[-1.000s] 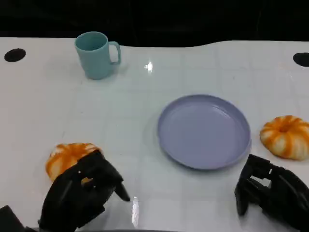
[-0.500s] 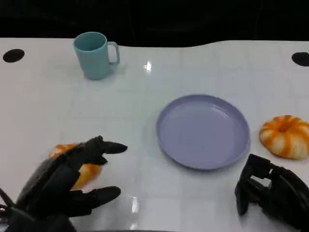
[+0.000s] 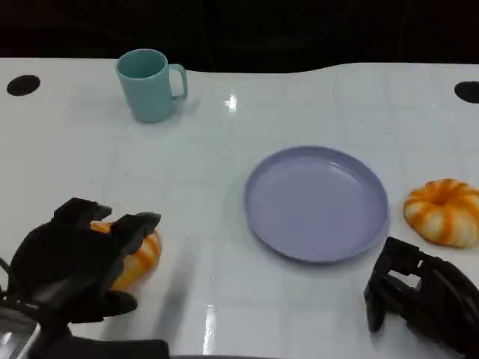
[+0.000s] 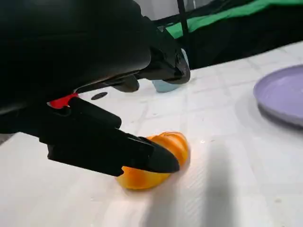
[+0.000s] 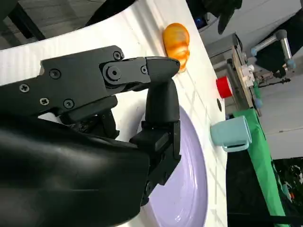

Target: Grasp the bread from the table and place it into the plate.

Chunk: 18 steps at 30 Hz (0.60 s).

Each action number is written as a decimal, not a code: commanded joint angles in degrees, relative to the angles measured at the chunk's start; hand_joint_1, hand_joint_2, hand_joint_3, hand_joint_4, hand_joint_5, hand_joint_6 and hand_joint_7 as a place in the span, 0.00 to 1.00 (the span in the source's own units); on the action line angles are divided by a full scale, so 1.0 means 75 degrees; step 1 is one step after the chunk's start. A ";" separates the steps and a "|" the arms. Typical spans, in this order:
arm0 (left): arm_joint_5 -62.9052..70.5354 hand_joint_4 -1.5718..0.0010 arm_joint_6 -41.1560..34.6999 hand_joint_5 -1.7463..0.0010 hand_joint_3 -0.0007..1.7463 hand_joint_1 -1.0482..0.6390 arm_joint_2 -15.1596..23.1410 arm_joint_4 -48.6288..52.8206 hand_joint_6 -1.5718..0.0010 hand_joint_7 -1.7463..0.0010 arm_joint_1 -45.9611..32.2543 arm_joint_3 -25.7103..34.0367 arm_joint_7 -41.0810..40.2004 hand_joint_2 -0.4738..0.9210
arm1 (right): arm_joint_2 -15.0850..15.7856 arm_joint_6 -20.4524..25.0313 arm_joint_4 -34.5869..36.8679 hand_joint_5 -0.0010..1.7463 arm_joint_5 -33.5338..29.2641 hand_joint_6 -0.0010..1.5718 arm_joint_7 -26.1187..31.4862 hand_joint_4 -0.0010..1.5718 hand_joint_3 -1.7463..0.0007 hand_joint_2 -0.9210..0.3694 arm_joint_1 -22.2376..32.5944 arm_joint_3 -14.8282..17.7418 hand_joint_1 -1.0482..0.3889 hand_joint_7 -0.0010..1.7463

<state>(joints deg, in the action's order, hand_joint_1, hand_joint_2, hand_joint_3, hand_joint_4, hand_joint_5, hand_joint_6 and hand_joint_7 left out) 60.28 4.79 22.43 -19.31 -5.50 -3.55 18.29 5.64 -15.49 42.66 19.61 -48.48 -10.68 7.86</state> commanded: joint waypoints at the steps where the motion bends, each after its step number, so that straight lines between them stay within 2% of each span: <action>1: 0.0303 1.00 -0.0452 0.85 0.00 0.36 0.0246 0.0223 0.86 1.00 0.0317 -0.0308 0.0313 0.91 | 0.0092 -0.0013 0.0057 1.00 -0.0065 0.37 -0.0003 0.47 0.86 0.00 0.0004 0.0008 0.32 0.94; 8: 0.0002 0.99 -0.0757 0.93 0.00 0.42 0.0309 0.1585 0.89 0.99 0.1137 -0.0837 0.0309 0.91 | 0.0071 -0.0026 0.0009 1.00 -0.0114 0.40 0.0128 0.47 0.86 0.00 0.0048 -0.0028 0.31 0.91; 18: -0.0526 0.99 -0.1034 0.95 0.00 0.41 0.0377 0.3671 0.92 1.00 0.2325 -0.1530 0.0289 0.91 | 0.0058 -0.0177 0.0079 1.00 -0.0188 0.38 0.0037 0.47 0.85 0.00 0.0039 -0.0019 0.31 0.93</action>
<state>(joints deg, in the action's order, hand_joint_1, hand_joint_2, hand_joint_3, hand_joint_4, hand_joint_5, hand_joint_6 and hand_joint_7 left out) 57.45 -2.23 24.17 4.54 9.44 -14.21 20.42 5.46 -16.56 42.66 18.28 -47.88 -10.75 7.60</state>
